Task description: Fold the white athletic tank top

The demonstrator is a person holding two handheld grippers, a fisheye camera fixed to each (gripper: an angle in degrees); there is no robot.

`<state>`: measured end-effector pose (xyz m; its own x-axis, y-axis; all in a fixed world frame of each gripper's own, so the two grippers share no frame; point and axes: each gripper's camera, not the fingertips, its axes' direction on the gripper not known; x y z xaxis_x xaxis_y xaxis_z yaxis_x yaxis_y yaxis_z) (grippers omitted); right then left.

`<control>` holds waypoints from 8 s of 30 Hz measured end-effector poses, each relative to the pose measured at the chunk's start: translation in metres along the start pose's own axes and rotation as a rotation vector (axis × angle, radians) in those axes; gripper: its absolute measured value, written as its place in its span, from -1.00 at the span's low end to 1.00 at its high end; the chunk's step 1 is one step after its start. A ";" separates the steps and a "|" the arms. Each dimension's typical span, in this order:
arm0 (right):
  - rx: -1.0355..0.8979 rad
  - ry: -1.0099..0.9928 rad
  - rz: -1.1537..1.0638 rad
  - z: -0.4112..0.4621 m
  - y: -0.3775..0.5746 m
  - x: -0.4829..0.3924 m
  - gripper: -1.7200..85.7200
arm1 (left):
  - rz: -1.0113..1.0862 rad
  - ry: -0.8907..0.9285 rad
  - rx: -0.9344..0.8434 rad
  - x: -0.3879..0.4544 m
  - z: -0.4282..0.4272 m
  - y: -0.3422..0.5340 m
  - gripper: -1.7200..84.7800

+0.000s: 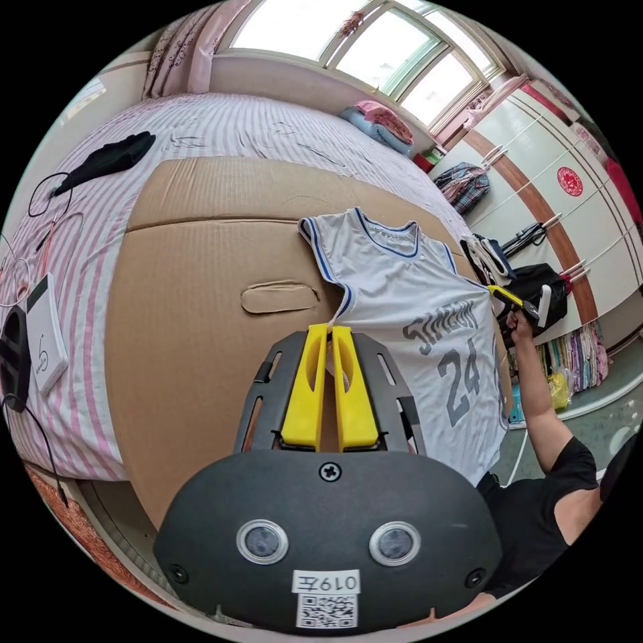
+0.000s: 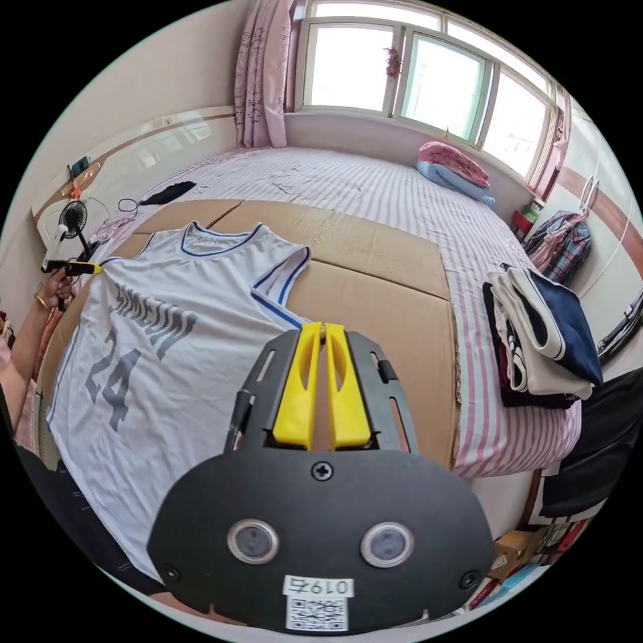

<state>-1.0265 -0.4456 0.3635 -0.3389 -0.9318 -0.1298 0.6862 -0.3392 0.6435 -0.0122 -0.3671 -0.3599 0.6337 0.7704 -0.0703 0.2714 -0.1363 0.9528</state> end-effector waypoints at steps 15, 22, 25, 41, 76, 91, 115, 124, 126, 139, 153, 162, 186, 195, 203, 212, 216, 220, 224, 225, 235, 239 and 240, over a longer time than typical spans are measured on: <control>-0.083 0.009 0.115 0.025 -0.018 0.070 -0.97 | -0.042 0.013 -0.109 0.020 -0.051 -0.071 -0.79; 0.121 -0.205 -0.125 -0.089 0.035 0.056 -0.97 | 0.073 0.144 0.073 0.042 -0.179 -0.009 -0.77; 0.188 -0.309 -0.343 -0.139 0.076 -0.005 -0.97 | 0.293 0.145 0.146 0.112 -0.225 0.053 -0.78; 0.199 -0.470 -1.039 -0.186 0.165 -0.286 -0.94 | 0.667 -0.052 0.068 0.394 -0.266 0.257 -0.85; 0.283 -0.294 -1.114 -0.240 0.124 -0.251 -0.91 | 0.584 -0.190 0.043 0.424 -0.403 0.173 -0.94; 0.153 -0.408 -1.117 -0.252 0.100 -0.203 -0.98 | 0.553 -0.253 0.048 0.384 -0.417 0.163 -0.84; 0.139 -0.359 -0.911 -0.323 0.107 -0.077 -0.98 | 0.103 -0.089 0.099 0.215 -0.429 0.148 -0.84; 0.021 -0.080 -0.861 -0.356 0.169 -0.052 -0.98 | 0.170 -0.081 0.053 0.207 -0.417 0.132 -0.93; 0.005 -0.063 -0.845 -0.361 0.174 -0.053 -0.97 | 0.178 -0.096 0.045 0.208 -0.418 0.130 -0.93; -0.080 0.154 -0.953 -0.368 0.183 -0.106 -0.85 | 0.232 -0.131 -0.018 0.219 -0.387 0.114 -0.94; -0.112 0.122 -0.917 -0.410 0.170 -0.151 -0.98 | 0.220 -0.116 -0.031 0.219 -0.364 0.120 -0.94; -0.159 0.125 -0.903 -0.402 0.176 -0.199 -0.98 | 0.254 -0.119 -0.090 0.230 -0.340 0.115 -0.93; -0.297 0.434 -0.838 -0.351 0.194 -0.262 -0.97 | 0.280 -0.098 -0.129 0.265 -0.303 0.127 -0.93; -0.371 0.356 -0.800 -0.307 0.214 -0.281 -0.98 | 0.345 -0.096 -0.241 0.283 -0.292 0.138 -0.93; -0.422 0.281 -0.767 -0.259 0.240 -0.289 -0.98 | 0.328 -0.055 -0.250 0.282 -0.299 0.158 -0.93; -0.176 0.192 -0.469 -0.252 0.273 -0.234 -0.98 | 0.245 0.096 -0.092 0.246 -0.345 0.205 -0.91; 0.047 -0.005 -0.229 -0.233 0.261 -0.186 -0.98 | 0.191 0.140 0.063 0.219 -0.371 0.216 -0.92; 0.366 -0.445 -0.014 -0.193 0.253 -0.126 -0.98 | 0.245 0.187 0.344 0.222 -0.395 0.222 -0.93; 0.374 -0.423 -0.010 -0.133 0.244 -0.116 -0.98 | 0.405 0.086 0.435 0.259 -0.394 0.219 -0.93; 0.357 -0.376 -0.030 -0.127 0.242 -0.122 -0.97 | 0.431 0.065 0.442 0.267 -0.394 0.219 -0.93; 0.164 -0.336 0.008 -0.006 0.228 -0.127 -0.83 | 0.346 -0.134 0.569 0.300 -0.354 0.205 -0.79; -0.035 -0.391 0.095 0.058 0.234 -0.101 -0.76 | 0.166 -0.136 0.413 0.241 -0.324 0.197 -0.75; -0.053 -0.404 0.110 0.065 0.236 -0.098 -0.76 | 0.143 -0.130 0.395 0.233 -0.320 0.197 -0.75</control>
<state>-0.8737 -0.4260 0.5772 -0.4793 -0.8411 0.2505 0.7611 -0.2563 0.5958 -0.0432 -0.0152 -0.0939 0.7643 0.6448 -0.0065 0.4141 -0.4830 0.7715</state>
